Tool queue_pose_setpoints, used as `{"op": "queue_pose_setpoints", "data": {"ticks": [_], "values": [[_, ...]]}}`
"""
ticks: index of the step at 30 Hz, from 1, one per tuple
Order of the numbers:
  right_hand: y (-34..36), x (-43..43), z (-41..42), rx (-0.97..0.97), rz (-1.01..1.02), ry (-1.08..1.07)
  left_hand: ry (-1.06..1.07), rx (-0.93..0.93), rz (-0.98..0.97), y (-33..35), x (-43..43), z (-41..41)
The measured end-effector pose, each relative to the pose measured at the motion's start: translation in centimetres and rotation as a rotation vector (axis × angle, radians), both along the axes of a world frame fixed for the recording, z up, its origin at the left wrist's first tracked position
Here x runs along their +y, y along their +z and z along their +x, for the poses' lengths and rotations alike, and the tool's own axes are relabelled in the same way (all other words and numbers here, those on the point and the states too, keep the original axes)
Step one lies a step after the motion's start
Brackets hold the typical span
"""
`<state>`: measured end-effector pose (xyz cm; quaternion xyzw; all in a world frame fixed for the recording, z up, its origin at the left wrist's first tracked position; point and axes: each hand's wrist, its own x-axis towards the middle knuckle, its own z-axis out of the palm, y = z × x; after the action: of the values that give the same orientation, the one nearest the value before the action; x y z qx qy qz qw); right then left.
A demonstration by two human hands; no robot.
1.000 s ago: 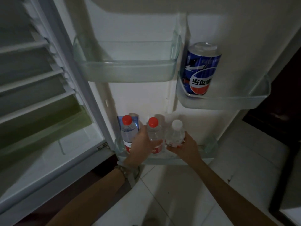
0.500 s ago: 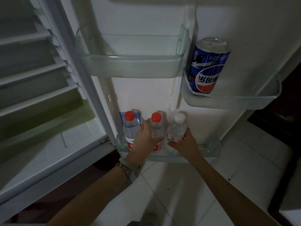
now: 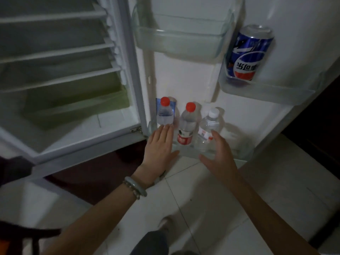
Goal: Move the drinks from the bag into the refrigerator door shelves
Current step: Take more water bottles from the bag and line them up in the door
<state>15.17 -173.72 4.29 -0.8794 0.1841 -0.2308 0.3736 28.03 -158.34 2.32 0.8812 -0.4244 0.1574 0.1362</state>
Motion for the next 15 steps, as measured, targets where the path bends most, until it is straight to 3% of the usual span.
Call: {"op": "queue_pose_setpoints", "data": {"ticks": [7,15], "values": [[-0.2,7.5,0.1,0.043,-0.293,0.329,0.277,0.028,0.111,0.0,9.2,-5.7],[-0.3,20.2,2.7,0.002,-0.382,0.694,0.702,0.107,0.159,0.8,22.8,-10.3]]}}
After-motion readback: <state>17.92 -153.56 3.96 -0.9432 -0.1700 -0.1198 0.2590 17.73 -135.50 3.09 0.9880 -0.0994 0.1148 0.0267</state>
